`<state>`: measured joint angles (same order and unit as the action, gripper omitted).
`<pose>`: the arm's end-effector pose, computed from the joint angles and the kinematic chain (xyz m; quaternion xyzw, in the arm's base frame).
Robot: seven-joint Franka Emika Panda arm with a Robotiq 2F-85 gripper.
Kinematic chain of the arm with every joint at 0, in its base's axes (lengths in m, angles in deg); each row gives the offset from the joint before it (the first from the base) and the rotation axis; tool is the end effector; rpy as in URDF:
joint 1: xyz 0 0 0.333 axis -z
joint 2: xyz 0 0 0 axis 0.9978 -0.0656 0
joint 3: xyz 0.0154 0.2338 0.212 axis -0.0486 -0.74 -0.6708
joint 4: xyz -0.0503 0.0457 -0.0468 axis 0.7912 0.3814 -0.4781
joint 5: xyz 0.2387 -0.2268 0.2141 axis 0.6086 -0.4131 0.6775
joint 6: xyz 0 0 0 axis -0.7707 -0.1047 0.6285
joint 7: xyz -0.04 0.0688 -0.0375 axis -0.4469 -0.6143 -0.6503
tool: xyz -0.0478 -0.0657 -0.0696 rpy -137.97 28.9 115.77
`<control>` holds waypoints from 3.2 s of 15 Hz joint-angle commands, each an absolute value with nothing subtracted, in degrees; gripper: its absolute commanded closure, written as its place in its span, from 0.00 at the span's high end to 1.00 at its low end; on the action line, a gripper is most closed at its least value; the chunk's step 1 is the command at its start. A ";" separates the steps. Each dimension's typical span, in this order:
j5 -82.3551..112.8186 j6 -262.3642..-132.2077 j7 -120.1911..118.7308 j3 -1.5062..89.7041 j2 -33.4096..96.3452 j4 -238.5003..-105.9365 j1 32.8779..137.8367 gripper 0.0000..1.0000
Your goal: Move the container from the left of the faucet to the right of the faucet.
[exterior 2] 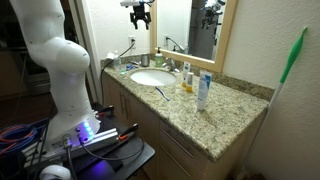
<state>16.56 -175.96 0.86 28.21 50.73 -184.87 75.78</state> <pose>0.5235 0.2161 0.5627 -0.9847 -0.1448 -0.0967 0.0056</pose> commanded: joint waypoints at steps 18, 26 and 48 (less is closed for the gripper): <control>18.45 -178.67 9.77 31.33 13.22 -145.16 70.77 1.00; 17.41 -174.90 11.00 33.28 6.59 -138.99 69.33 1.00; 15.85 -181.66 21.40 35.73 -10.52 -117.77 66.79 1.00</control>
